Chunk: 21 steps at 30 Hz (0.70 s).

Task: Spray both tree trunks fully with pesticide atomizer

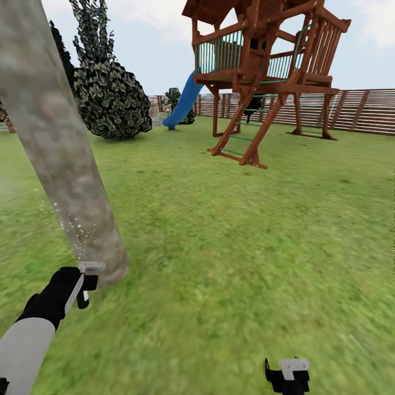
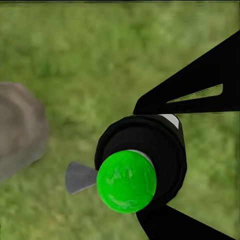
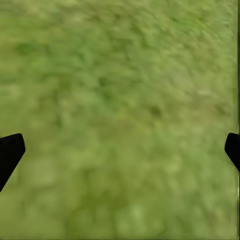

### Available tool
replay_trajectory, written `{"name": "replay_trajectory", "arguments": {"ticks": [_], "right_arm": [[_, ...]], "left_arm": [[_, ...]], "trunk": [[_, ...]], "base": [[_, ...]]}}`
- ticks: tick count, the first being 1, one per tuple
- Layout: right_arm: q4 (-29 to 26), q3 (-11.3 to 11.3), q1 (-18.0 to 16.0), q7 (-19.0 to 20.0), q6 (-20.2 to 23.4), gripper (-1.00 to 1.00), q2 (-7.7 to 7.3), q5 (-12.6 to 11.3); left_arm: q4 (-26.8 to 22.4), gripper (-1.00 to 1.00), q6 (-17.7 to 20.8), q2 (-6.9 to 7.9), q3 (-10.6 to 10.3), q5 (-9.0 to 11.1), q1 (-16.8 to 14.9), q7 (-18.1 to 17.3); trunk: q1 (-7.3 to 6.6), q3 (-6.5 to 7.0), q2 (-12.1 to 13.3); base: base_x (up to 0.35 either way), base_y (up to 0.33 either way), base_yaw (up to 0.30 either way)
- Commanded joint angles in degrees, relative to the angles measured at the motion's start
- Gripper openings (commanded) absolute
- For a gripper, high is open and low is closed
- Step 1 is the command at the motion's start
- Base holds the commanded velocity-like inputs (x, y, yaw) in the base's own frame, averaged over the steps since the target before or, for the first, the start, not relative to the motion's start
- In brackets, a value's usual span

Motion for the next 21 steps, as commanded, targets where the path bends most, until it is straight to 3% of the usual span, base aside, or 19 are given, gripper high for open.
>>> {"name": "replay_trajectory", "arguments": {"ticks": [1, 8, 12, 14, 19, 20, 21], "right_arm": [[-0.01, 0.0, 0.0, 0.0, 0.0, 1.0, 0.0, 0.0], [-0.08, 0.0, 0.0, 0.0, 0.0, 1.0, 0.0, -0.02], [-0.08, 0.0, 0.0, 0.0, 0.0, 1.0, 0.0, -0.03], [-0.08, 0.0, 0.0, 0.0, 0.0, 1.0, 0.0, -0.05], [-0.08, 0.0, 0.0, 0.0, 0.0, 1.0, 0.0, -0.03], [-0.08, 0.0, 0.0, 0.0, 0.0, 1.0, 0.0, -0.05], [-0.08, 0.0, 0.0, 0.0, 0.0, 1.0, 0.0, -0.03]], "left_arm": [[-0.03, -1.0, 0.0, -0.02, -0.1, -0.08, 0.0, 0.0], [0.11, -1.0, -0.05, 1.68, -0.28, -0.51, 0.08, 0.05], [0.07, -1.0, -2.47, -0.42, -0.28, -1.87, 0.09, 0.45], [0.09, -1.0, -2.6, -0.25, -0.27, -1.99, 0.09, 0.73], [0.19, -1.0, -4.29, -0.36, -0.15, -1.8, 0.09, 5.26], [0.68, -1.0, -5.7, -0.9, -0.17, -1.68, 0.09, 5.42], [1.67, -1.0, -6.81, -2.49, -0.17, -1.79, 0.09, 5.5]], "trunk": [[0.0, 0.0, 0.0], [0.0, 0.0, 0.0], [0.0, 0.0, 0.0], [0.0, 0.0, 0.0], [0.0, 0.0, 0.0], [0.0, 0.0, 0.0], [0.0, 0.0, 0.0]], "base": [[0.0, -0.273, 0.002], [0.0, -0.274, 0.015], [0.011, -0.274, 0.223], [0.145, -0.243, 0.063], [0.267, -0.133, 0.008], [0.321, -0.02, 0.0], [0.316, -0.004, 0.0]]}}
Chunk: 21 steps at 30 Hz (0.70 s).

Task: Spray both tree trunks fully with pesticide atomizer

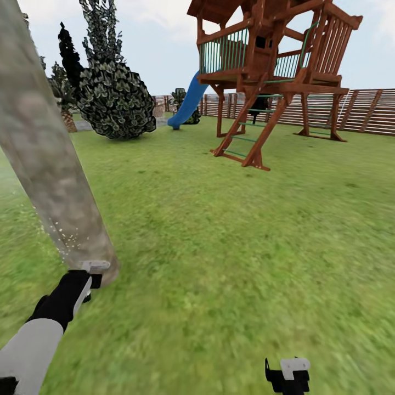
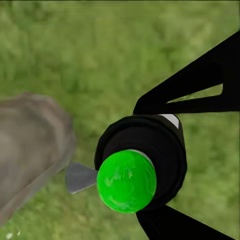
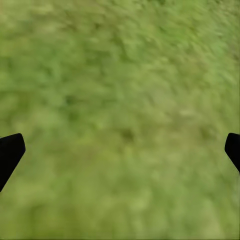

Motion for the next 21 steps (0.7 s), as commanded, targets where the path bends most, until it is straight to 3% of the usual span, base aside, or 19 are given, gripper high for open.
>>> {"name": "replay_trajectory", "arguments": {"ticks": [1, 4, 6, 8, 10, 12, 14, 19, 21], "right_arm": [[0.0, 0.0, 0.0, 0.0, 0.0, 1.0, 0.0, -0.01], [0.0, 0.0, 0.0, 0.0, 0.0, 1.0, 0.0, -0.01], [0.0, 0.0, 0.0, 0.0, 0.0, 1.0, 0.0, -0.05], [0.0, 0.0, 0.0, 0.0, 0.01, 1.0, 0.0, -0.01], [0.0, 0.0, 0.0, 0.0, 0.0, 1.0, 0.0, 0.02], [0.0, 0.0, 0.0, 0.0, 0.0, 1.0, 0.0, 0.01], [0.0, 0.0, 0.0, 0.0, 0.0, 1.0, 0.0, 0.02], [0.0, 0.0, 0.0, 0.02, 0.0, 1.0, 0.0, 0.03], [0.0, 0.0, 0.0, 0.06, 0.0, 1.0, 0.0, 0.03]], "left_arm": [[0.23, -1.0, -0.18, -0.38, 0.1, -0.66, -0.02, 0.03], [2.74, -1.0, -0.59, 0.5, 0.68, -0.65, -0.02, -0.1], [6.14, -1.0, -5.87, 2.04, 0.9, -0.44, -0.02, -0.14], [9.52, -1.0, -10.88, 2.56, 1.02, -0.45, -0.02, 0.01], [10.33, -1.0, -12.21, 2.34, 0.99, -0.23, -0.02, 0.09], [10.77, -1.0, -14.58, 0.64, 1.0, 0.43, -0.02, 0.14], [11.22, -1.0, -16.26, -0.01, 1.09, 0.45, -0.02, 0.27], [13.37, -1.0, -17.05, 0.2, 1.28, 0.46, -0.02, 3.22], [16.93, -1.0, -17.57, 0.8, 3.66, 0.42, -0.02, 3.38]], "trunk": [[0.0, 0.0, 0.0], [0.0, 0.0, 0.0], [0.0, 0.0, 0.0], [0.0, 0.0, 0.0], [0.0, 0.0, 0.0], [0.0, 0.0, 0.0], [0.0, 0.0, 0.0], [0.0, 0.0, 0.0], [0.0, 0.0, 0.0]], "base": [[0.151, -0.002, 0.0], [0.046, -0.001, 0.0], [0.008, 0.0, 0.041], [0.002, 0.0, 0.209], [0.0, 0.0, 0.26], [0.099, 0.0, 0.276], [0.275, 0.0, 0.277], [0.331, 0.062, 0.092], [0.338, 0.102, 0.005]]}}
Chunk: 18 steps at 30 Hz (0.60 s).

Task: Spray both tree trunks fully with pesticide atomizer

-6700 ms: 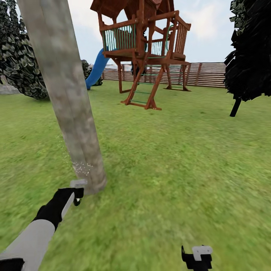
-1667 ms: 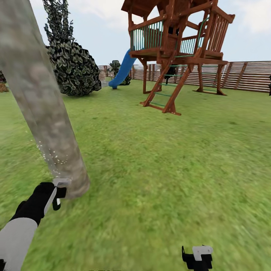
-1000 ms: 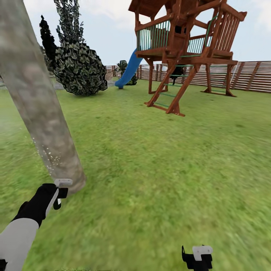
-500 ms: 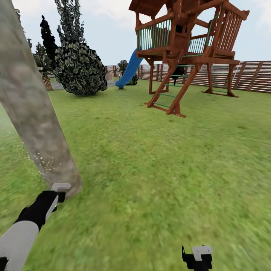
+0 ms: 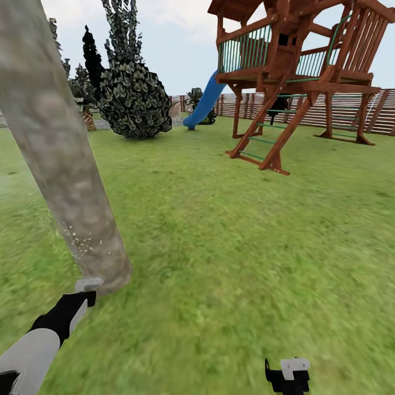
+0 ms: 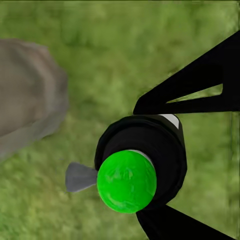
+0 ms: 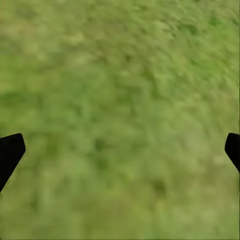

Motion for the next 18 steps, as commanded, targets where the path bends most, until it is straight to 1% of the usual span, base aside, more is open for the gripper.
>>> {"name": "replay_trajectory", "arguments": {"ticks": [1, 2, 4, 6, 7, 8, 9, 10, 13, 14, 15, 16, 18], "right_arm": [[0.0, -0.01, 0.0, 0.01, 0.0, 1.0, 0.0, 0.0], [0.0, -0.01, 0.0, 0.02, 0.0, 1.0, 0.0, 0.0], [0.0, -0.01, 0.0, -0.04, 0.0, 1.0, 0.0, 0.0], [0.0, -0.01, 0.0, -0.06, 0.0, 1.0, 0.0, -0.06], [0.0, -0.01, 0.0, -0.06, 0.0, 1.0, 0.0, -0.01], [0.0, -0.01, 0.0, -0.06, 0.0, 1.0, 0.0, -0.01], [0.0, -0.01, 0.0, -0.06, 0.0, 1.0, 0.0, -0.02], [0.0, -0.01, 0.0, -0.06, 0.0, 1.0, 0.0, -0.01], [0.0, -0.01, 0.0, -0.06, 0.0, 1.0, 0.0, -0.01], [0.0, -0.01, 0.0, -0.06, 0.0, 1.0, 0.0, -0.01], [0.0, -0.01, 0.0, -0.06, 0.0, 1.0, 0.0, 0.0], [0.0, -0.01, 0.0, -0.06, 0.0, 1.0, 0.0, 0.0], [0.0, -0.01, 0.0, -0.06, 0.0, 1.0, 0.0, 0.0]], "left_arm": [[1.06, -1.0, -1.14, 0.83, 1.52, -0.03, -0.03, -0.02], [1.79, -1.0, -2.0, 1.2, 2.15, -0.07, -0.03, -0.02], [2.95, -1.0, -2.83, 1.2, 2.43, -0.26, -0.03, -0.02], [3.32, -1.0, -3.16, 0.96, 2.48, -0.32, -0.03, -0.02], [3.07, -1.0, -3.22, 0.86, 2.49, 0.01, -0.03, 0.0], [3.35, -1.0, -3.37, 0.1, 2.53, -0.14, -0.03, 0.03], [3.53, -1.0, -4.36, -0.83, 2.53, -0.41, -0.03, 0.06], [3.57, -1.0, -4.81, -1.06, 2.51, -0.49, -0.03, 0.06], [3.66, -1.0, -5.05, -0.97, 2.64, -0.52, 0.01, 0.47], [3.72, -1.0, -5.06, -0.92, 2.66, -0.49, 0.04, 1.32], [3.74, -1.0, -5.13, -0.99, 2.67, -0.43, 0.05, 3.49], [3.71, -1.0, -5.15, -1.02, 2.67, -0.27, 0.06, 4.77], [3.69, -1.0, -5.05, -1.03, 2.67, 0.11, 0.06, 5.26]], "trunk": [[0.0, 0.01, 0.0], [0.0, 0.01, 0.0], [0.0, 0.01, 0.0], [0.0, 0.01, 0.0], [0.0, 0.01, 0.0], [0.0, 0.01, 0.0], [0.0, 0.01, 0.0], [0.0, 0.01, 0.0], [0.0, 0.01, 0.0], [0.0, 0.01, 0.0], [0.0, 0.01, 0.0], [0.0, 0.01, 0.0], [0.0, 0.01, 0.0]], "base": [[0.338, 0.11, 0.001], [0.338, 0.108, 0.001], [0.246, 0.064, 0.0], [0.052, 0.012, 0.054], [0.006, 0.002, 0.24], [0.003, -0.033, 0.263], [0.006, -0.192, 0.274], [0.054, -0.238, 0.183], [0.086, -0.261, 0.044], [0.092, -0.267, 0.01], [0.086, -0.268, 0.003], [0.084, -0.269, 0.001], [0.083, -0.269, 0.0]]}}
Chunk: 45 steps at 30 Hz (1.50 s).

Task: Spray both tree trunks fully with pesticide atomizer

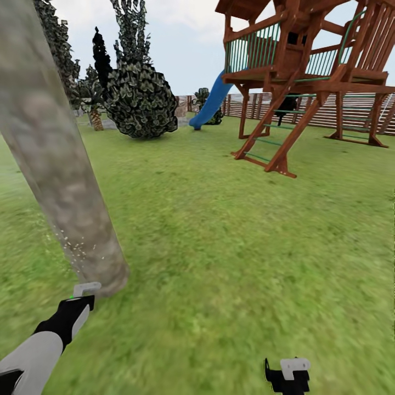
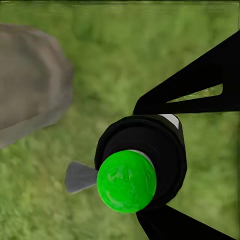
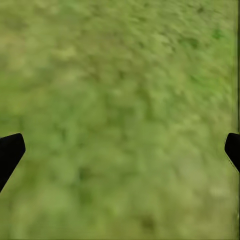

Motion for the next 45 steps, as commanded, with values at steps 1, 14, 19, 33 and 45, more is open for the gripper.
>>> {"name": "replay_trajectory", "arguments": {"ticks": [1, 14, 19, 33, 45], "right_arm": [[0.0, 0.0, 0.0, 0.0, 0.0, 1.0, 0.0, 0.0], [0.0, 0.0, 0.0, 0.0, 0.0, 1.0, 0.0, 0.0], [0.0, 0.0, 0.0, 0.0, 0.0, 1.0, 0.0, 0.0], [0.0, 0.0, 0.0, 0.08, 0.0, 1.0, 0.0, 0.0], [0.09, 0.0, 0.0, 0.09, 0.01, 1.0, 0.0, 0.09]], "left_arm": [[-0.01, -1.0, 0.08, 0.0, -0.01, 0.03, 0.0, -0.17], [0.01, -1.0, 0.06, -1.42, 0.23, 0.19, 0.0, -4.93], [-0.01, -1.0, 0.07, -1.32, 0.25, 0.18, 0.0, -5.46], [-2.02, -1.0, 0.16, -1.64, -0.11, 0.1, -0.2, -5.62], [-25.7, -1.0, 19.61, -0.94, -1.03, -0.51, -2.59, -15.76]], "trunk": [[0.0, 0.0, 0.0], [0.0, 0.0, 0.0], [0.0, 0.0, 0.0], [0.0, 0.0, 0.0], [0.0, 0.0, 0.0]], "base": [[0.082, -0.269, 0.03], [0.126, -0.269, 0.267], [0.136, -0.269, 0.278], [-0.027, -0.195, 0.278], [0.0, 0.0, 0.07]]}}
